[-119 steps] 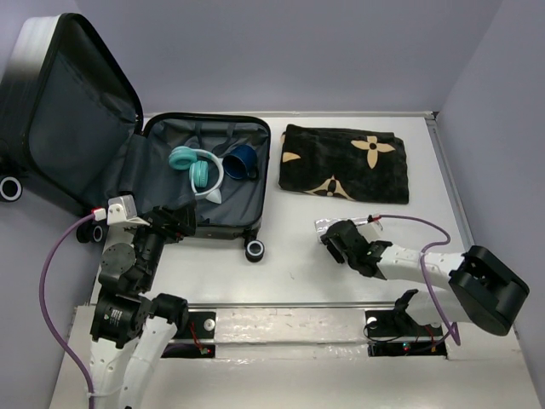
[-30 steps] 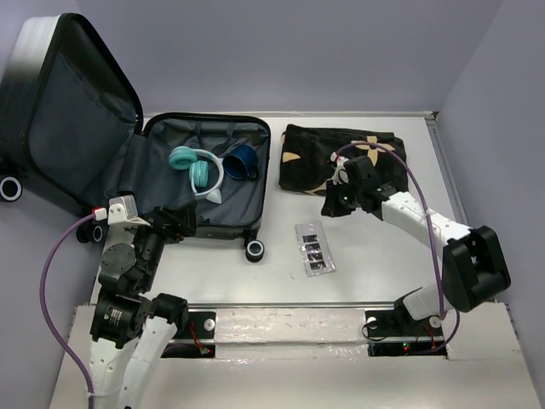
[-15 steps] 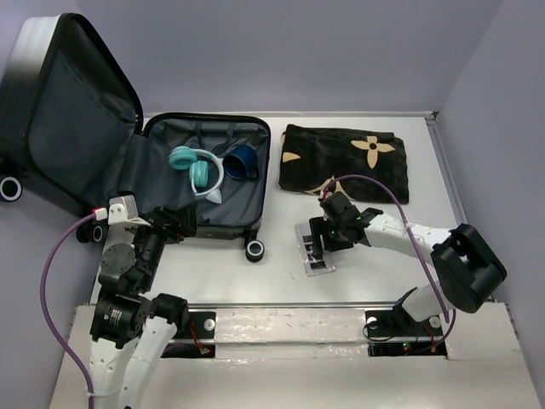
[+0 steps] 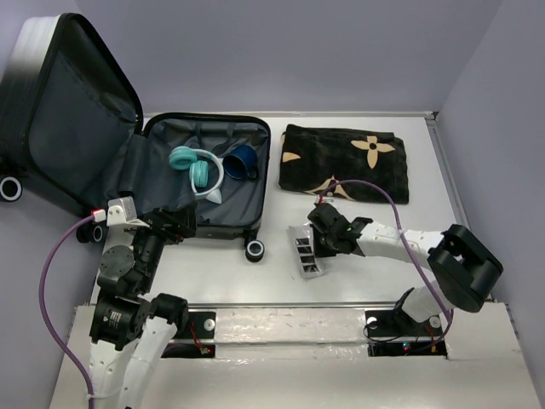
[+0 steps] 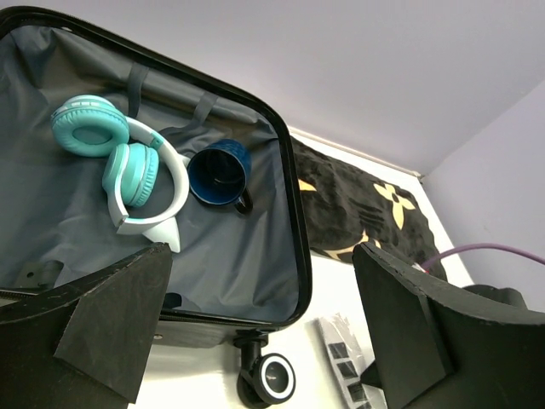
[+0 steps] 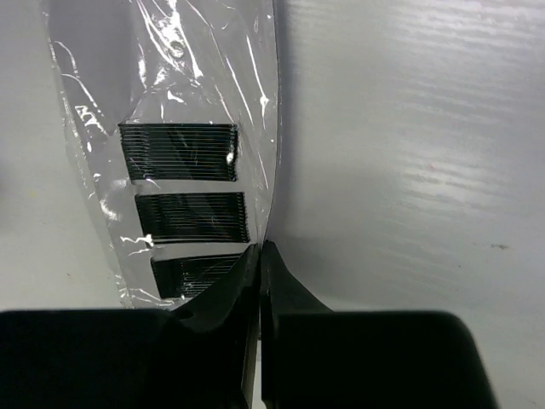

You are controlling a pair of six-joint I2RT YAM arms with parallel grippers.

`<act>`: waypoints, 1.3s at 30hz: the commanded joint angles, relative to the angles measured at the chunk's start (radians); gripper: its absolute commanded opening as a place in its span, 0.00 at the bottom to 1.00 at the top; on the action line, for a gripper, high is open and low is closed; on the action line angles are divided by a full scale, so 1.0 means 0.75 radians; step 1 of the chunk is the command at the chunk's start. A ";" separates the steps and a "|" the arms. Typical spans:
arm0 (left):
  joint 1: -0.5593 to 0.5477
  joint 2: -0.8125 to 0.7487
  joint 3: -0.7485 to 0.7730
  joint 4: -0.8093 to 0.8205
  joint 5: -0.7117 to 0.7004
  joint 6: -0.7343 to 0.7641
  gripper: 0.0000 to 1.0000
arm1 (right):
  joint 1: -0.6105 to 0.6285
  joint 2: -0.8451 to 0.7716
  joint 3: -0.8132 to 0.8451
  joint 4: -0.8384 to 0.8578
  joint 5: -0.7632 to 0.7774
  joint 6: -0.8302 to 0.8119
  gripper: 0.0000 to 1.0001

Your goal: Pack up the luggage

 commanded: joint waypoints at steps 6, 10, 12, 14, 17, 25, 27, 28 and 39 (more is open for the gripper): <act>-0.003 -0.014 -0.006 0.070 0.019 0.020 0.99 | 0.031 -0.482 -0.029 -0.011 -0.009 -0.009 0.07; -0.003 -0.010 -0.006 0.072 0.019 0.016 0.99 | 0.043 -0.449 0.262 0.118 -0.118 -0.101 0.07; -0.003 -0.008 -0.010 0.074 0.017 0.016 0.99 | 0.043 -0.320 0.424 0.147 -0.136 -0.117 0.07; -0.003 -0.006 -0.008 0.072 0.011 0.014 0.99 | 0.056 -0.071 0.695 0.192 -0.140 -0.122 0.07; -0.003 -0.008 -0.008 0.066 -0.001 0.014 0.99 | 0.084 0.285 1.106 0.194 -0.161 -0.109 0.34; -0.009 0.021 -0.016 0.085 0.038 0.018 0.99 | -0.110 0.185 0.976 0.108 0.019 -0.144 0.79; -0.009 0.039 -0.018 0.093 0.054 0.022 0.99 | -0.208 0.078 0.717 0.141 0.074 -0.114 0.72; -0.011 0.045 -0.018 0.095 0.058 0.026 0.99 | -0.330 -0.013 0.638 0.147 0.093 -0.105 0.70; -0.050 0.117 -0.041 0.164 0.276 0.059 0.99 | -1.193 -0.125 0.210 0.215 0.185 -0.005 0.83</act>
